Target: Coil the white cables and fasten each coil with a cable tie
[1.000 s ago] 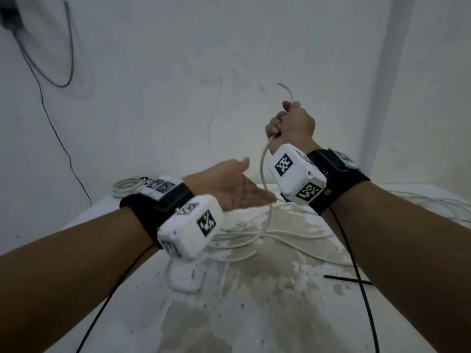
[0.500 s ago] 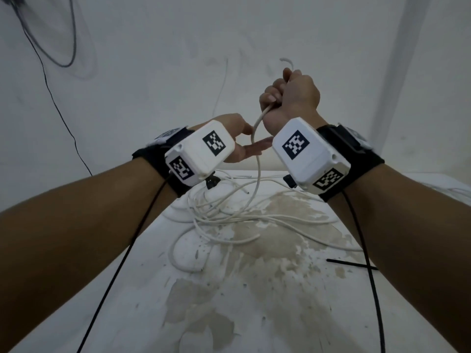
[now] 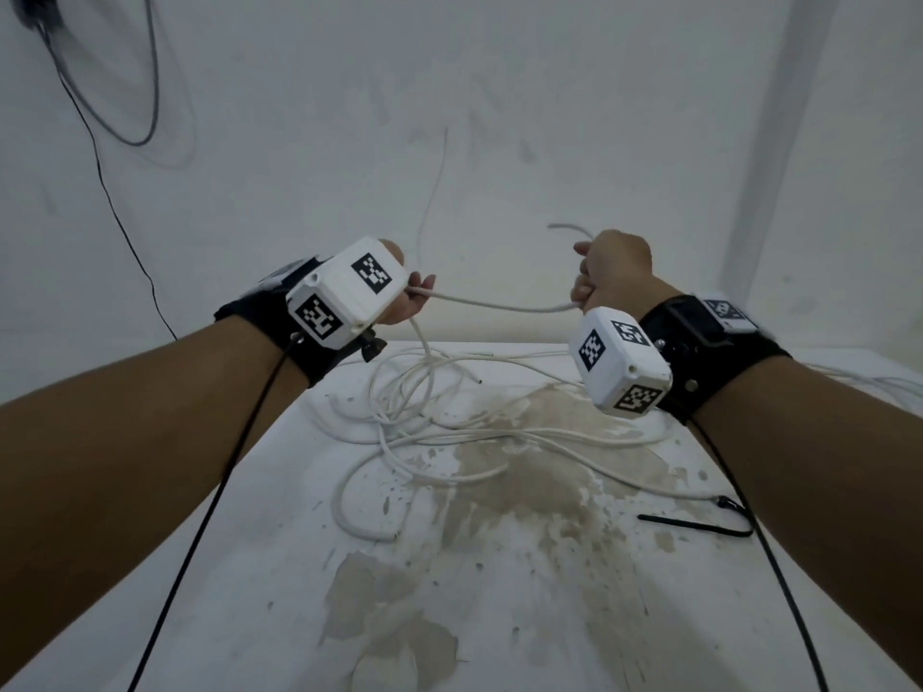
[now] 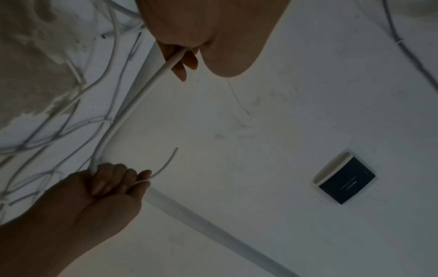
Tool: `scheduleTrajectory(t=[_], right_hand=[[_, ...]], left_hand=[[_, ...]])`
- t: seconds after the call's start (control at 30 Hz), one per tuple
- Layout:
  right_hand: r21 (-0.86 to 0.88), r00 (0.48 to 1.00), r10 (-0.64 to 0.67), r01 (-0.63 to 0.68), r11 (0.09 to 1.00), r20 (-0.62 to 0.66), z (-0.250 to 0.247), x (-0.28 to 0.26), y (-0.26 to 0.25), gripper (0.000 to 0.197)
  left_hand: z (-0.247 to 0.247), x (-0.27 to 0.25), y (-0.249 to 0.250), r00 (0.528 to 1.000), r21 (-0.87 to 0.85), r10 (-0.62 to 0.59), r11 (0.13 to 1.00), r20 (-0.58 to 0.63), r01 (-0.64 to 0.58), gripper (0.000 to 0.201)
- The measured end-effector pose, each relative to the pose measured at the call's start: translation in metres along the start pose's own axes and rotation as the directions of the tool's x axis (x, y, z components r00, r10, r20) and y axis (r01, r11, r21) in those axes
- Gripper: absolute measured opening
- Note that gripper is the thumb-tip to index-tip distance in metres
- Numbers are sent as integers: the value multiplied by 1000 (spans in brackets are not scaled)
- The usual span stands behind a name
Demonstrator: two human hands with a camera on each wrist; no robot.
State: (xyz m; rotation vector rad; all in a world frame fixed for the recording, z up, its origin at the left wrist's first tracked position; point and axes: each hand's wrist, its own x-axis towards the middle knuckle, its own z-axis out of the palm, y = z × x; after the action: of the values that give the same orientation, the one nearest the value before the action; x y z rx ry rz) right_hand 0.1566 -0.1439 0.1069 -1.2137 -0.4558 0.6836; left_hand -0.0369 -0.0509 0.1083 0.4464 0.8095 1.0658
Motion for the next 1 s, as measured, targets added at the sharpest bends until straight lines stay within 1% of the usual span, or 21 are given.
scheduleTrajectory(t=[0.07, 0.13, 0.2, 0.27, 0.33, 0.37, 0.43, 0.53, 0.6, 0.67, 0.73, 0.8, 0.87, 0.93, 1.0], right_hand=[[-54, 998, 50, -52, 997, -27, -11, 7, 5, 35], [-82, 994, 100, -103, 991, -30, -19, 12, 9, 33], [-135, 993, 113, -115, 984, -21, -23, 15, 12, 33], [-197, 994, 107, -106, 975, -4, -23, 15, 16, 33], [-224, 994, 109, -104, 969, 10, -21, 17, 21, 33], [-224, 994, 112, -105, 969, 17, -20, 18, 24, 33], [-210, 994, 103, -96, 973, 25, -18, 19, 28, 33], [-121, 998, 49, -45, 992, 34, -15, 19, 35, 30], [-37, 997, 0, 3, 999, 77, -16, 17, 39, 33], [56, 984, -44, 34, 998, 172, -16, 14, 40, 34], [120, 953, -82, 48, 992, 291, -13, 8, 39, 33], [150, 912, -115, 59, 987, 395, -6, 1, 37, 32], [174, 874, -159, 87, 981, 460, 6, -6, 35, 30], [207, 854, -202, 113, 972, 480, 19, -11, 34, 30], [209, 857, -231, 148, 967, 460, 33, -12, 38, 30]], left_hand=[[-7, 5, 4, 1000, 7, 16, 1000, -21, -16, 25], [-11, 2, 7, 999, 79, 38, 996, -21, -36, 22], [-8, -7, 9, 996, 162, 84, 983, 13, -85, 24], [2, -21, 13, 980, 239, 186, 951, 74, -198, 25], [16, -33, 16, 946, 321, 304, 890, 115, -325, 22], [21, -38, 17, 930, 333, 340, 868, 139, -368, 20], [26, -44, 21, 909, 370, 376, 830, 180, -417, 17], [24, -41, 24, 897, 474, 389, 762, 210, -441, 16], [21, -35, 24, 899, 562, 346, 702, 268, -438, 14], [15, -26, 21, 908, 636, 278, 649, 313, -418, 17], [9, -15, 16, 901, 677, 258, 595, 348, -432, 19], [6, -3, 10, 863, 703, 293, 501, 410, -505, 20], [5, 6, 3, 806, 729, 300, 345, 511, -591, 22], [6, 13, -3, 744, 716, 301, 218, 597, -663, 22], [8, 16, -9, 678, 675, 326, 141, 659, -724, 22]])
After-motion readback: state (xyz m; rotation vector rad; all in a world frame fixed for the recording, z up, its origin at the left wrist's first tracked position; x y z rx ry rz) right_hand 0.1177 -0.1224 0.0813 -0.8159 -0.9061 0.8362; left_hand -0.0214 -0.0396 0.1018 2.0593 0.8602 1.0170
